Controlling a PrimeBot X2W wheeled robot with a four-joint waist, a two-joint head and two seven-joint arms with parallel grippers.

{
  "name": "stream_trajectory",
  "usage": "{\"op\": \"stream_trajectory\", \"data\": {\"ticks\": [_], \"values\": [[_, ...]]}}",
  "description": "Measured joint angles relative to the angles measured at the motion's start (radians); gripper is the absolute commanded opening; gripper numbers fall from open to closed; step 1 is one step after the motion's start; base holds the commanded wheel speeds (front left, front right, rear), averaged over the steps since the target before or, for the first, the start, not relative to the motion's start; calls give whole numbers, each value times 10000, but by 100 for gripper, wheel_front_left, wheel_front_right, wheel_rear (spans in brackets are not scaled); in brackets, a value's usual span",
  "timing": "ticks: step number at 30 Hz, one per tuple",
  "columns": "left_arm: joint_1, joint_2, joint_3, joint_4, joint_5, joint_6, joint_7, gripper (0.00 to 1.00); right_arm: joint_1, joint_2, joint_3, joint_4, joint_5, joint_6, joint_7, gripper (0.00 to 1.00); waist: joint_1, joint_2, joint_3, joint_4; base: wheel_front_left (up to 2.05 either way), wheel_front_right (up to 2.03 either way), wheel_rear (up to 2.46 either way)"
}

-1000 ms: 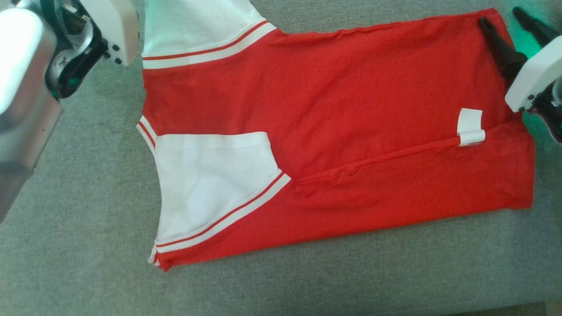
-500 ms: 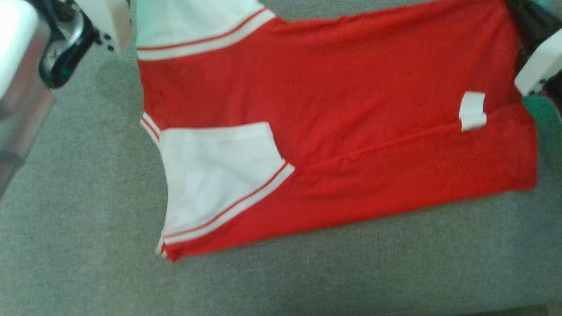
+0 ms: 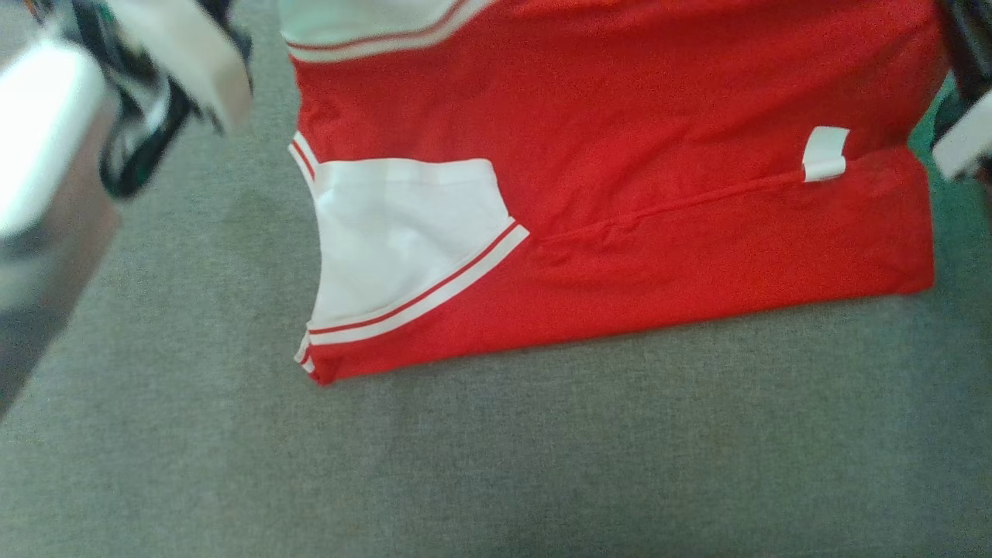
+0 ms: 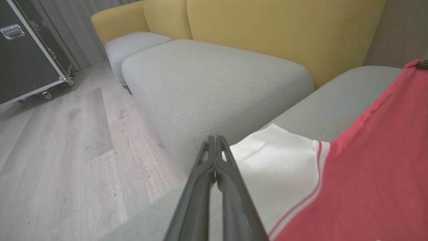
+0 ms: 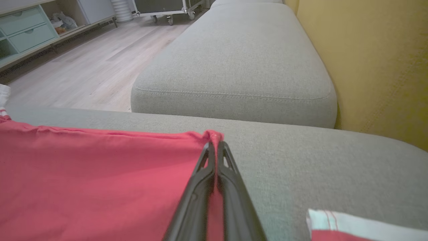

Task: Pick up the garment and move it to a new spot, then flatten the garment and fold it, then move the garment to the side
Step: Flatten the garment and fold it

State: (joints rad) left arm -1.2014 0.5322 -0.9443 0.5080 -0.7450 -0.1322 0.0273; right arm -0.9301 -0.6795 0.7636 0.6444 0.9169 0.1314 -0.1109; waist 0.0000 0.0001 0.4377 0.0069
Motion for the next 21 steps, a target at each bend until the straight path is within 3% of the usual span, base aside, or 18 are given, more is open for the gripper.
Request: {"op": "stream_trajectory", "data": {"ticks": [6,21], "values": [[1845,700,-251,-1524,-320,345,-215,0,1281,-77,-174,23,100,0,-541,0,-1,0,-497,224,0,0,0],[5228,2274,-552,-5298,-635,2525,-550,0,3849,-10,-1622,-527,-278,0,-1181,0,-2,0,-1225,460,0,0,0]]}}
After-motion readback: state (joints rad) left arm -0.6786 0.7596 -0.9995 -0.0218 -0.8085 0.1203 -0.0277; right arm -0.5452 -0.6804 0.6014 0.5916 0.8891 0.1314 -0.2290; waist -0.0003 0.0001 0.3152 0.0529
